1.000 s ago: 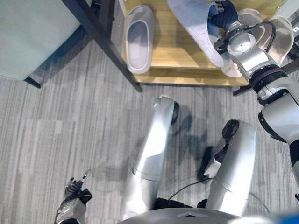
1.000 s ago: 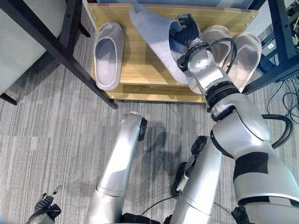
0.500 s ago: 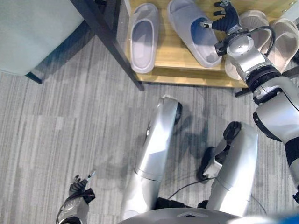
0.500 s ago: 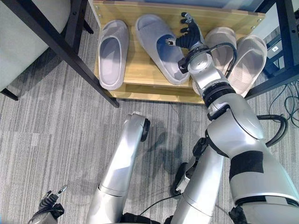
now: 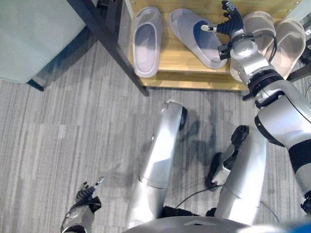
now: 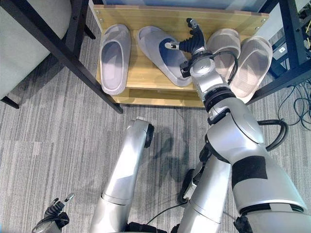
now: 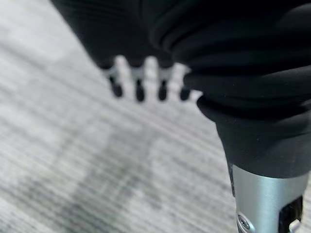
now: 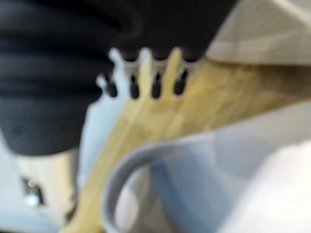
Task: Arrange the slippers neatly on the shoe rack.
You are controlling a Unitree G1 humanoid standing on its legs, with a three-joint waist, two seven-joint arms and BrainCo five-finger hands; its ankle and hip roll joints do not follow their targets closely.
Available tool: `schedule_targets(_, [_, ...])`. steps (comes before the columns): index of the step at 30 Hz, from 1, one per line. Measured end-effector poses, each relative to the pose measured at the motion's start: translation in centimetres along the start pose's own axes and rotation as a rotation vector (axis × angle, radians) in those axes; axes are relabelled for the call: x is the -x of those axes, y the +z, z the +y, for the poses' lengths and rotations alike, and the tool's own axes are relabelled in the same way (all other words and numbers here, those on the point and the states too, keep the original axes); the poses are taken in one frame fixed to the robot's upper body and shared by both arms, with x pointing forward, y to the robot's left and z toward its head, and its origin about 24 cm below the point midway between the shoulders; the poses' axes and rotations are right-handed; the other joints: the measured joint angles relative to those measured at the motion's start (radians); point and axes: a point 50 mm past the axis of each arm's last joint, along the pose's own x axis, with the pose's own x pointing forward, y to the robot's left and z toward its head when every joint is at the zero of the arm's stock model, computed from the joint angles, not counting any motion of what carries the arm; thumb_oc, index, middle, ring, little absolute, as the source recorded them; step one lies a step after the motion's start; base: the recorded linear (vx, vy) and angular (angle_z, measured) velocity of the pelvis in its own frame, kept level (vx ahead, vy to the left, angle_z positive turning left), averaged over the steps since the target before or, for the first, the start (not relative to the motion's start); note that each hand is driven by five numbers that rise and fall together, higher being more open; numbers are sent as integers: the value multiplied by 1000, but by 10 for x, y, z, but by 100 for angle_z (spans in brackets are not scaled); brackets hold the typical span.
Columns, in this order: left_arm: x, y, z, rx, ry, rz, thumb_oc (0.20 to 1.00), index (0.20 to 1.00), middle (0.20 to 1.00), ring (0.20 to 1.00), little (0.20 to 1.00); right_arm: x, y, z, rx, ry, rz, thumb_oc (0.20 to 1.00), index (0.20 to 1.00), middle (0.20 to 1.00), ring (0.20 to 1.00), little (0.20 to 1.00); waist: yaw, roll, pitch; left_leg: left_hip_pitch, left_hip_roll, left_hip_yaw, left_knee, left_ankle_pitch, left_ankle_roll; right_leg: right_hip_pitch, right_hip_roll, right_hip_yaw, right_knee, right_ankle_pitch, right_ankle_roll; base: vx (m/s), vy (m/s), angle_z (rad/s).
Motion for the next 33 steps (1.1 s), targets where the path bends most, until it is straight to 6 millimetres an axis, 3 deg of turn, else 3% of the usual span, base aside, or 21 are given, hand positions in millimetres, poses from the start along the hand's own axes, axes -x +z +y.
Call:
schedule_targets(6, [-5,14,-15,-14,-33,-29,1000,1000,1000,1000,1000,5,0,25,-89,80,-15,1000,1000,1000,1000,1000,-32,-4,-2,2,8,3,1,0,0,-1,5,4,1,0,0,-6,6,-1])
schedule_targets(9, [-5,13,-15,-15,-30,-25,1000,1000,1000,1000,1000,11,-7,39,-113,122,-10,1000,1000,1000,1000,1000,-42,-13,-7,2,16,3,2,0,0,-5,12,6,1,0,0,-3,5,-6])
schedule_targets(15, [-5,8,-12,-7,-7,-7,1000,1000,1000,1000,1000,19,-25,47,-124,149,13,1000,1000,1000,1000,1000,-56,-20,-10,4,22,2,6,0,0,-7,18,7,5,0,0,-1,-2,-1])
schedule_targets(20, [-5,4,-10,-22,-1,19,1000,1000,1000,1000,1000,26,-33,63,-31,199,11,1000,1000,1000,1000,1000,-70,-26,-14,0,30,1,23,-2,0,-14,30,14,19,0,0,-1,-2,-5])
schedule_targets(25, [-8,17,-20,-41,-26,-17,1000,1000,1000,1000,1000,31,-30,79,57,254,-21,1000,1000,1000,1000,1000,-78,-30,-16,-2,34,0,32,-3,-2,-21,35,19,31,0,0,2,-3,-2])
schedule_targets(33, [-8,17,-21,-69,-29,-18,1000,1000,1000,1000,1000,36,-23,103,85,267,-43,1000,1000,1000,1000,1000,-100,-31,-16,1,44,-3,41,-8,-5,-25,48,21,37,0,0,-2,5,-3])
